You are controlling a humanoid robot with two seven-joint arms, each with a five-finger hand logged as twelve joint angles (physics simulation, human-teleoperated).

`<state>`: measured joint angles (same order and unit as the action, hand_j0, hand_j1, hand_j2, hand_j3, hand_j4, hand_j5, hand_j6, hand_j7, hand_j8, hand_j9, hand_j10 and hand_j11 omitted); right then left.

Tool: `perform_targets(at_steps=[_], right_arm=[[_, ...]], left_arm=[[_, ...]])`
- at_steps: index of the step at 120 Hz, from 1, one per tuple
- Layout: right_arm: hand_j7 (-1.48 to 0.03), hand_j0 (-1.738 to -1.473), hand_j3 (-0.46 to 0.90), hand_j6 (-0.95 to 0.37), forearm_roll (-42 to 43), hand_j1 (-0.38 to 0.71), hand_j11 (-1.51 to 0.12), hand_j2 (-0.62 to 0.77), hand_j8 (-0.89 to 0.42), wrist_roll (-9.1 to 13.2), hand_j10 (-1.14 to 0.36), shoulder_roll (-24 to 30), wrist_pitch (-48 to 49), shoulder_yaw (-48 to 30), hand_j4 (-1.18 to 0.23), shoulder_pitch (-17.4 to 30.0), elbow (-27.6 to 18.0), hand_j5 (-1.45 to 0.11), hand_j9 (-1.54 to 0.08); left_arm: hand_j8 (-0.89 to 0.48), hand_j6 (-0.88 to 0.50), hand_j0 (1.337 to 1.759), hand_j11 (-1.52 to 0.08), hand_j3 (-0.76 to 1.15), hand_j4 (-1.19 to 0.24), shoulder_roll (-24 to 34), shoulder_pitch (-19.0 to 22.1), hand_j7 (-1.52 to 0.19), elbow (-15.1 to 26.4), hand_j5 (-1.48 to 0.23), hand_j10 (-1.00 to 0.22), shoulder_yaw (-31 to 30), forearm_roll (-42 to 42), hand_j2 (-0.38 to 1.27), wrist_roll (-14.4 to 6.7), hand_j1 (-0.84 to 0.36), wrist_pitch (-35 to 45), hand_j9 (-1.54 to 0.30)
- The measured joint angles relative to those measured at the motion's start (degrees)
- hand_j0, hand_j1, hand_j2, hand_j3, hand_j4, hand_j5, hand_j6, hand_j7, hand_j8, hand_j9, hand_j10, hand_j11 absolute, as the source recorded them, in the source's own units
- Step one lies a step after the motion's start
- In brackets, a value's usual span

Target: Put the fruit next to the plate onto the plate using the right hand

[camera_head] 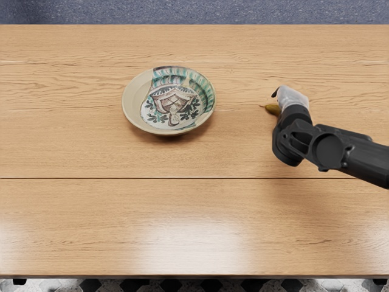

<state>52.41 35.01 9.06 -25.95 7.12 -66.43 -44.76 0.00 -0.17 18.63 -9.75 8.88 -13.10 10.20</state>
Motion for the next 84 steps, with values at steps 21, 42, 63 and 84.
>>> perform_targets(at_steps=[21,42,63,84], right_arm=[[-0.45,-1.68,0.08,-0.35,-0.12,0.04,-0.44,-0.24,-0.35,0.2,-0.33,-0.44,1.23,-0.12,-0.36,-0.06,0.29,-0.44,-0.44],[-0.65,-1.697,0.14,-0.48,-0.31,0.15,-0.6,-0.21,-0.49,0.42,-0.5,-0.6,4.63,-0.39,-0.49,-0.71,0.36,-0.63,-0.61],[-0.81,-1.675,-0.02,-0.44,-0.91,0.18,-0.75,-0.23,-0.49,0.53,-0.59,-0.57,6.4,-0.44,-0.45,-1.02,0.42,-0.78,-0.77],[-0.94,-1.651,0.0,-0.42,-3.0,0.26,-0.93,-0.09,-0.43,0.26,-0.53,-0.36,7.85,-0.58,-0.44,-3.07,0.28,-0.96,-0.93]], left_arm=[[-0.02,-0.02,1.658,-0.03,0.0,-0.02,0.0,0.0,-0.03,0.0,-0.03,-0.02,0.02,0.01,0.0,0.0,0.32,0.0,-0.03],[-0.02,-0.02,1.658,-0.03,0.0,-0.02,0.0,0.01,-0.03,0.0,-0.03,-0.02,0.04,0.02,0.0,0.0,0.32,0.0,-0.03],[-0.02,-0.02,1.658,-0.03,0.0,-0.02,0.0,0.01,-0.03,0.0,-0.03,-0.02,0.03,0.01,0.0,0.0,0.32,0.0,-0.03],[-0.02,-0.02,1.658,-0.03,0.0,-0.02,0.0,0.05,-0.03,0.0,-0.03,-0.02,0.0,0.0,0.0,0.0,0.32,0.0,-0.03]])
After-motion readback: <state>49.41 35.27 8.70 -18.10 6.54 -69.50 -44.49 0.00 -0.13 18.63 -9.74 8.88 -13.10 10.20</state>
